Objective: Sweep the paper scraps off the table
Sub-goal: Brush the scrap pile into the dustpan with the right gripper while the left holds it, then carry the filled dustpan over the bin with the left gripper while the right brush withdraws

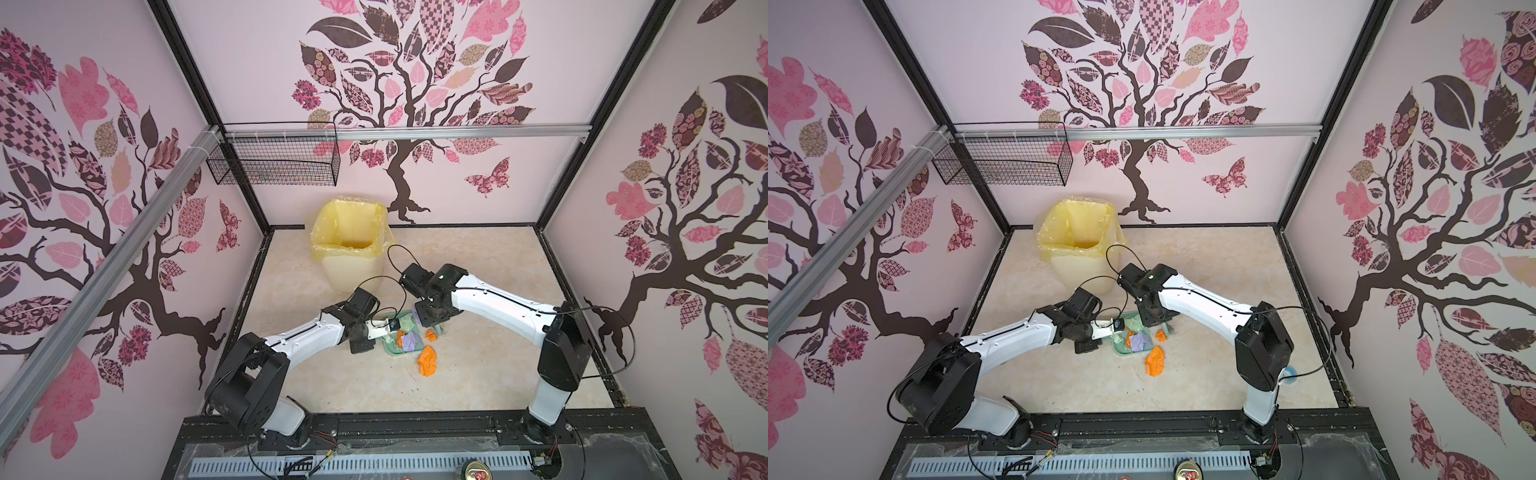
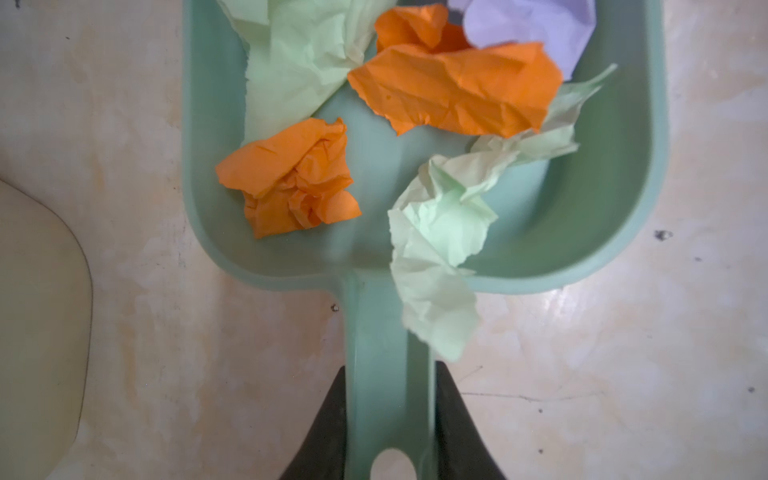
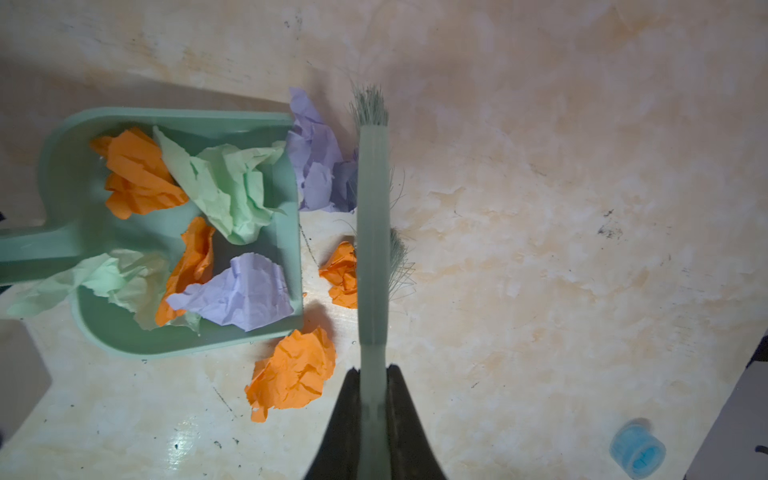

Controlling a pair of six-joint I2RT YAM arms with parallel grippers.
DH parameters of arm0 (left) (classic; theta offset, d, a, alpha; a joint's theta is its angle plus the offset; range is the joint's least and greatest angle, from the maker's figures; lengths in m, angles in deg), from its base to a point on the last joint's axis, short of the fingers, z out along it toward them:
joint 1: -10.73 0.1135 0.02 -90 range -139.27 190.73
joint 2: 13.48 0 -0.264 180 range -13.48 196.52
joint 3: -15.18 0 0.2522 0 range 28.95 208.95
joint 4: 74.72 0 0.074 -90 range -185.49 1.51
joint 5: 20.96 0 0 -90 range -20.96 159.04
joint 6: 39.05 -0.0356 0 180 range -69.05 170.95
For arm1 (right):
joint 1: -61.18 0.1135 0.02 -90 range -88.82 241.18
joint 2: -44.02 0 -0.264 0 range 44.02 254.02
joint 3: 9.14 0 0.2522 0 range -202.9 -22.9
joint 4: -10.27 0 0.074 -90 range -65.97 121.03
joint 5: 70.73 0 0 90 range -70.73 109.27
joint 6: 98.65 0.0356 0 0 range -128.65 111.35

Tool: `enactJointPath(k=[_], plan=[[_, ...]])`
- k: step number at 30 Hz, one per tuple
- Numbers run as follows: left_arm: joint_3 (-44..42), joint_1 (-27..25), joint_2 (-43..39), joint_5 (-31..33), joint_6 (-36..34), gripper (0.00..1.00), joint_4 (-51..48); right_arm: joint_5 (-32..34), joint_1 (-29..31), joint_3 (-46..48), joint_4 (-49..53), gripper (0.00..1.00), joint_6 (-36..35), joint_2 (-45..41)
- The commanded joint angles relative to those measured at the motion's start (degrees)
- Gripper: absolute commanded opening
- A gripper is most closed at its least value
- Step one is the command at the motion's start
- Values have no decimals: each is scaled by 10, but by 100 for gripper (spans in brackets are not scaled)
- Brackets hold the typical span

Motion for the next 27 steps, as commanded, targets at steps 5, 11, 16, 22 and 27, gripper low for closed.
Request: enactJointPath(k=[5,11,16,22,27], plan=[[35,2,19,-4,0,0,0,-32,41,-11,-7,0,1,5],[31,2,20,-14,12,0,13,-44,60,-20,-10,0,13,-23],[17,2,17,-40,27,0,36,-46,62,-20,-17,0,24,-59],[4,2,-10,-83,35,0,34,-1,61,-30,7,0,43,-82],[-9,5,-26,-86,38,0,37,31,61,-44,48,0,55,-99]])
